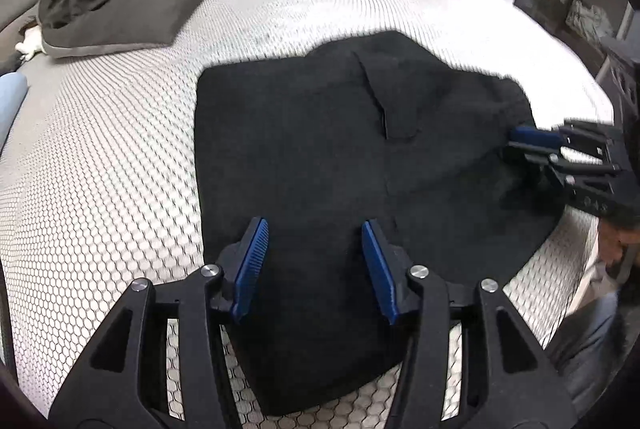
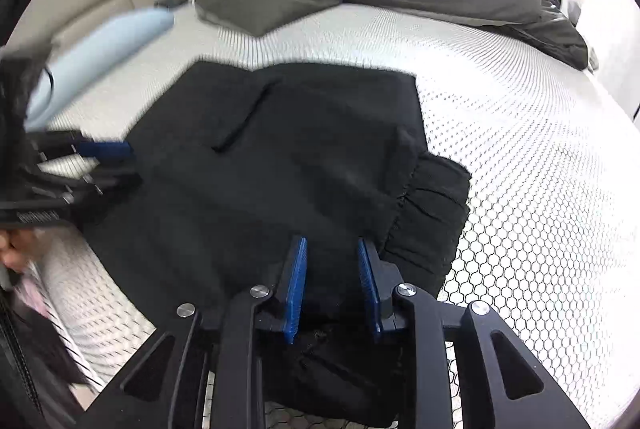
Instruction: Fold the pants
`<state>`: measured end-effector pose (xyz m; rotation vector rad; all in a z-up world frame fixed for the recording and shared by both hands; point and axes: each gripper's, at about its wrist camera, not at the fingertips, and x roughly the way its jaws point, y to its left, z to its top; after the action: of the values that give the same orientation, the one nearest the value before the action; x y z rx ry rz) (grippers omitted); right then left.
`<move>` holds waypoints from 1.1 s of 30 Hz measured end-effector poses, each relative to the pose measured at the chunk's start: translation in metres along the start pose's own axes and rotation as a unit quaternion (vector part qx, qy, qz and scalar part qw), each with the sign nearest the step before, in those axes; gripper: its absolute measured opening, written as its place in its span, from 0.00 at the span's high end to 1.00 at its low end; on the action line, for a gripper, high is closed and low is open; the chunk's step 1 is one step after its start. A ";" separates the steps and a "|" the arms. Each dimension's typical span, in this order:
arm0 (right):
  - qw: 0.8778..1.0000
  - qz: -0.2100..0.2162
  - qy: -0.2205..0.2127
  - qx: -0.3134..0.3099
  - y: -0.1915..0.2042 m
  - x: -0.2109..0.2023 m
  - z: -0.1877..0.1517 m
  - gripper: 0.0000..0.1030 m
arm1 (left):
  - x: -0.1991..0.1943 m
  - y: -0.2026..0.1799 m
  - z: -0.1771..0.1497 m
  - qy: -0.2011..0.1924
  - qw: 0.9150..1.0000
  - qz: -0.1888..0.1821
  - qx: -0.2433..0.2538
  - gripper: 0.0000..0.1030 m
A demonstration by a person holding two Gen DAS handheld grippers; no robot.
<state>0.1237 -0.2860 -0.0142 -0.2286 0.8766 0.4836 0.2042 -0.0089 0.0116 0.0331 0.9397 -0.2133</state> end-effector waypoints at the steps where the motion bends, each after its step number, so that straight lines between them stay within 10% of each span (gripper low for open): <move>1: 1.000 0.006 -0.009 0.010 0.000 -0.004 0.003 0.71 | -0.001 0.000 0.006 -0.015 1.000 0.002 -0.008 0.54; 7: 0.997 0.072 -0.004 0.018 0.031 0.020 0.031 0.70 | 0.030 -0.001 0.030 0.002 1.000 -0.001 -0.021 0.54; 15: 0.995 -0.078 0.047 -0.037 0.001 0.027 0.022 0.72 | 0.033 0.020 0.024 0.019 1.000 -0.001 -0.024 0.54; 20: 0.999 -0.008 0.025 0.032 -0.023 0.005 0.025 0.71 | 0.019 0.034 0.036 -0.012 0.997 -0.046 -0.067 0.54; 26: 0.998 0.039 0.013 0.055 0.006 0.035 0.059 0.70 | 0.047 0.035 0.054 0.007 0.996 -0.017 -0.082 0.54; 33: 0.997 -0.045 0.062 0.009 0.002 0.041 0.050 0.71 | 0.048 0.042 0.043 0.027 0.998 -0.001 -0.062 0.53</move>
<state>0.1787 -0.2526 -0.0154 -0.2834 0.9877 0.3815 0.2742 0.0192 -0.0045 -0.0772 1.0046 -0.1558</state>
